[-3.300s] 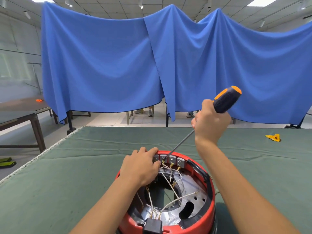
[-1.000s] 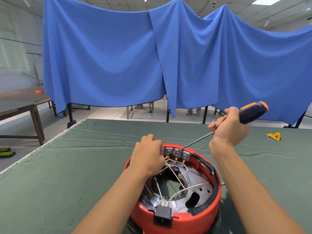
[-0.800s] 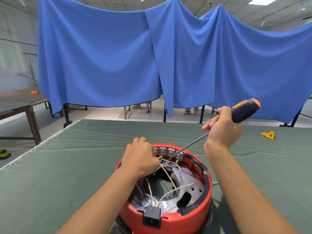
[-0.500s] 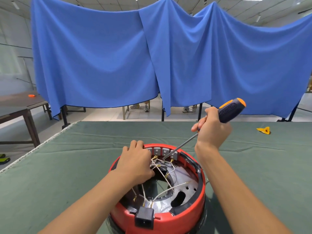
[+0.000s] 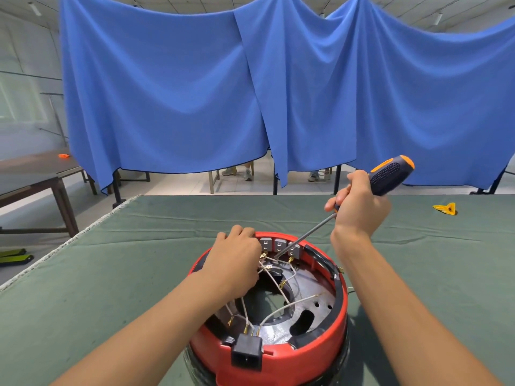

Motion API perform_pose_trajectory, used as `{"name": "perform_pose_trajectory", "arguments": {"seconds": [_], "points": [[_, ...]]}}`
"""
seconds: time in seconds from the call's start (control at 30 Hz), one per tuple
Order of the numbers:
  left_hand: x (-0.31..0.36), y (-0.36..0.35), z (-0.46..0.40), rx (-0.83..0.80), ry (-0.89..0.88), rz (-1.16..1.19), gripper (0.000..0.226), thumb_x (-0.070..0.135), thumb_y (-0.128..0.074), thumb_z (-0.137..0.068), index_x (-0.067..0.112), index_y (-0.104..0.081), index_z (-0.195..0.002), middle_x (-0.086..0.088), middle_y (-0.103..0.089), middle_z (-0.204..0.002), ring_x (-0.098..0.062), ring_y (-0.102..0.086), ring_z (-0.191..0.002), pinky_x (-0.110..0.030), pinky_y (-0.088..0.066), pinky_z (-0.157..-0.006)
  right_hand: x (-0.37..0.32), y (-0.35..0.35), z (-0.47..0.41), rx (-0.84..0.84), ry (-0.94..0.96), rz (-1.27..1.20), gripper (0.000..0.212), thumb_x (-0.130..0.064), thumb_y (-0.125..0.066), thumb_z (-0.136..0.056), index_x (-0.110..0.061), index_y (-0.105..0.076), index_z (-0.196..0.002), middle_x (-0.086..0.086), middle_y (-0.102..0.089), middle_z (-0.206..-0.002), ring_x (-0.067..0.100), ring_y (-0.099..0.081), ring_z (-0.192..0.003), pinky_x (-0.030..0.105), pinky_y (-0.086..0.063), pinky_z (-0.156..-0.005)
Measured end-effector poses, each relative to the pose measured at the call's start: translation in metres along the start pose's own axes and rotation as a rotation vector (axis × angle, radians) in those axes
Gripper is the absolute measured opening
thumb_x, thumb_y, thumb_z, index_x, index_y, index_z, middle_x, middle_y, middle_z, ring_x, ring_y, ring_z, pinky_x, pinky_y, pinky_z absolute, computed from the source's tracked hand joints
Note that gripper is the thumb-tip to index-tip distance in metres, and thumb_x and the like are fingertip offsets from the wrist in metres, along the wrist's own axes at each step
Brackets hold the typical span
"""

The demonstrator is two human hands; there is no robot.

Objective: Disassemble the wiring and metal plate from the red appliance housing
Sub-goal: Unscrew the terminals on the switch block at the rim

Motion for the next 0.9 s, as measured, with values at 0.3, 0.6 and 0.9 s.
{"name": "perform_pose_trajectory", "arguments": {"seconds": [0.3, 0.6, 0.9], "points": [[-0.01, 0.033, 0.007, -0.095, -0.103, 0.001, 0.006, 0.015, -0.062, -0.078, 0.014, -0.066, -0.074, -0.004, -0.065, -0.096, -0.026, -0.055, -0.093, -0.034, -0.047, -0.067, -0.002, 0.0, 0.0, -0.01, -0.002, -0.02, 0.027, -0.009, -0.054, -0.081, -0.012, -0.04, -0.057, -0.007, -0.034, -0.033, 0.014, -0.036, -0.026, 0.019, -0.031, -0.037], [-0.03, 0.069, 0.001, -0.193, -0.019, 0.409, 0.017, 0.016, -0.057, -0.089, 0.008, -0.064, -0.075, 0.001, -0.07, -0.069, -0.006, -0.056, -0.053, -0.017, -0.045, -0.052, -0.012, -0.007, 0.006, -0.11, 0.054, 0.035, 0.041, -0.014, -0.057, -0.08, -0.02, -0.05, -0.04, -0.005, -0.038, -0.032, 0.016, -0.054, -0.039, 0.018, -0.039, -0.044], [-0.013, 0.067, -0.017, 0.365, 0.001, 0.828, 0.019, 0.016, -0.053, -0.094, 0.018, -0.055, -0.075, 0.004, -0.064, -0.054, -0.001, -0.044, -0.035, -0.022, -0.036, -0.048, -0.059, -0.018, 0.013, -0.434, 0.274, 0.074, 0.023, -0.021, -0.067, -0.08, -0.023, -0.055, -0.06, -0.004, -0.043, -0.039, 0.017, -0.046, -0.034, 0.021, -0.042, -0.045]]}}
Point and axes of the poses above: each hand's wrist, its own z-axis away from the middle knuckle, its own y-axis out of the back of the hand, x = y × z, the point moved 2 cm from there along -z, towards the middle knuckle
